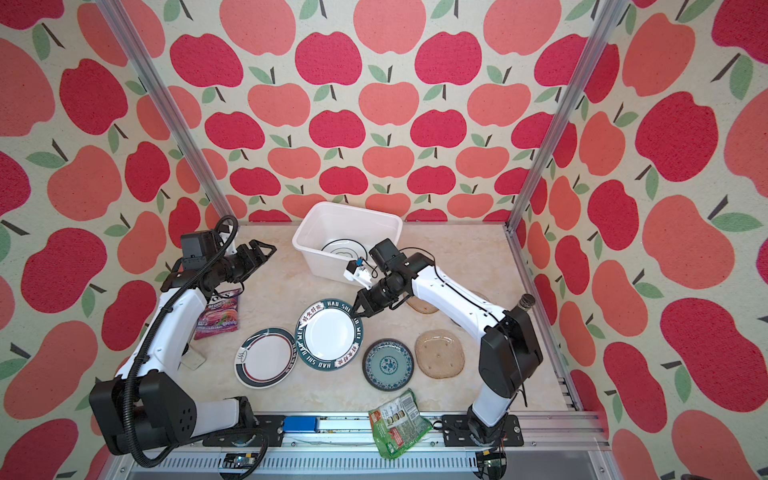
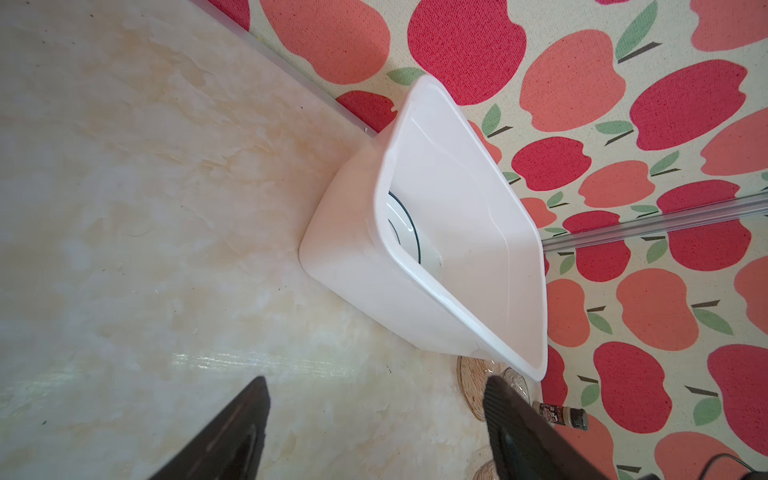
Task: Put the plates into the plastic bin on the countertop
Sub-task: 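Grasp the green-rimmed plate edge with the right gripper and lift it toward the bin, then lower the green-rimmed plate into the bin and open the right gripper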
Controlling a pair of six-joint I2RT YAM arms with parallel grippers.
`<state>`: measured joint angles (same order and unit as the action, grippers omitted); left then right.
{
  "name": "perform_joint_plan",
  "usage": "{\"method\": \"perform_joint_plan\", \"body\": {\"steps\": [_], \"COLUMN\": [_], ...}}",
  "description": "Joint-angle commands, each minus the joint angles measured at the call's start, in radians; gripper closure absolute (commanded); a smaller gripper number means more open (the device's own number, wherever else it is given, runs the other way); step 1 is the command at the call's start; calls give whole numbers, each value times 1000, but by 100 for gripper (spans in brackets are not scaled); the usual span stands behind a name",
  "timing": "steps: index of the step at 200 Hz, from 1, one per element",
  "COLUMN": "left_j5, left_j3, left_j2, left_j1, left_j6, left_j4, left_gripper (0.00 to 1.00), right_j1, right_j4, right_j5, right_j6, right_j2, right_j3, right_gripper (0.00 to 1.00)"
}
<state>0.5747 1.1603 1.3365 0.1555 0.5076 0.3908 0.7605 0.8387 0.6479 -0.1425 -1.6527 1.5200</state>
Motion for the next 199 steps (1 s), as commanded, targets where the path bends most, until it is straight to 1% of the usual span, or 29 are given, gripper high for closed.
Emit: {"method": "perform_joint_plan", "body": {"steps": [1,21,40,61,88,114,124,139,158,182,199], "left_j5": [-41,-37,-22,10,59,91,84,62,45,36,2], "left_j3": [57,107,176,259,347,376,402,460,512,520,526], "left_j2": [63,142,236,340,454,516,542,587,642,683,705], "left_j1": [7,11,8,0,-20,-47,-63,-92,-117,-142,-162], "left_j6": [9,27,40,67,86,100,81,25,-10,-23,-40], "left_j4": [-33,-84,-119,-161,-204,-265,-254,-190,-129,-129,-110], "left_gripper": [16,16,16,17,18,18,18,18,19,23,26], "right_j1": [-43,-103,-137,-178,-234,-272,-283,-295,-305,-311,-311], "right_j4": [71,42,-1,22,-9,-21,-40,-66,-57,-39,-40], "right_j5": [35,-2,-120,-246,-279,-332,-331,-347,-359,-371,-370], "right_j6": [16,-31,-59,-123,-228,-300,-322,-351,-379,-391,-385], "right_j2": [102,122,89,-40,-226,-376,-425,-484,-549,-584,-588], "right_j3": [146,284,431,649,847,1022,1059,1091,1128,1124,1099], "right_gripper": [100,100,100,100,100,100,100,100,100,100,100]}}
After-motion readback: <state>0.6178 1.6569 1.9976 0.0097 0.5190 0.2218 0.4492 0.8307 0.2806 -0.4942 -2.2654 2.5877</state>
